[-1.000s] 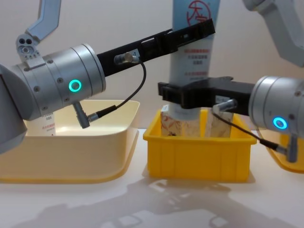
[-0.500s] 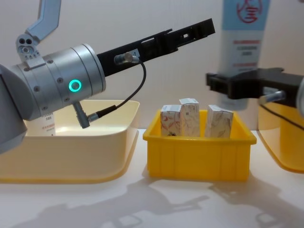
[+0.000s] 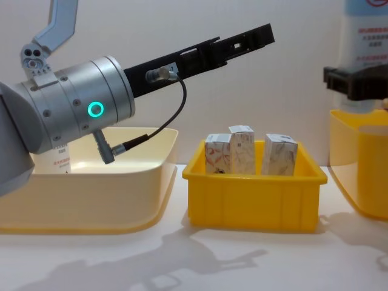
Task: Bimanual collaborative sorting of washing and personal care products
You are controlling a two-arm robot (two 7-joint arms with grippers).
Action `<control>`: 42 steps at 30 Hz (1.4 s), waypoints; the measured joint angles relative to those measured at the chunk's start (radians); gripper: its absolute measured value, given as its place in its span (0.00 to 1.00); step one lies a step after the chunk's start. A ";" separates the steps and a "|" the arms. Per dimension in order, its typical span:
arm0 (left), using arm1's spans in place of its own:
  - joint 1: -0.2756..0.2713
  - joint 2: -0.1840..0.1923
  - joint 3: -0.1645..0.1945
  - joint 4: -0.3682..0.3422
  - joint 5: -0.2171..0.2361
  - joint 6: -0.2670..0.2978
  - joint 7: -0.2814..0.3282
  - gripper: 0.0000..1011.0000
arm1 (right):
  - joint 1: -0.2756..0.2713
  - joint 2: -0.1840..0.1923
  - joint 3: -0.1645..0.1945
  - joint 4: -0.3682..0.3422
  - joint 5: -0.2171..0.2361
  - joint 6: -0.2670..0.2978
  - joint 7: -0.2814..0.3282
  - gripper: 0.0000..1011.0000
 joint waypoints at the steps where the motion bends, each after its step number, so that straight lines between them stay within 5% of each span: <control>1: 0.000 0.000 0.000 0.000 0.000 0.000 0.000 0.99 | 0.007 0.000 0.006 0.009 -0.007 -0.008 -0.007 0.58; 9: 0.000 0.000 0.000 0.000 0.000 0.000 0.000 0.99 | 0.043 -0.007 0.029 0.055 -0.039 -0.019 -0.044 0.58; 23: 0.000 0.000 0.000 0.000 0.000 0.000 0.000 0.99 | 0.085 -0.034 0.062 0.135 -0.096 0.061 -0.130 0.58; 42: 0.000 0.000 0.000 0.000 0.000 0.000 0.000 0.99 | 0.122 -0.079 0.087 0.200 -0.117 0.130 -0.175 0.58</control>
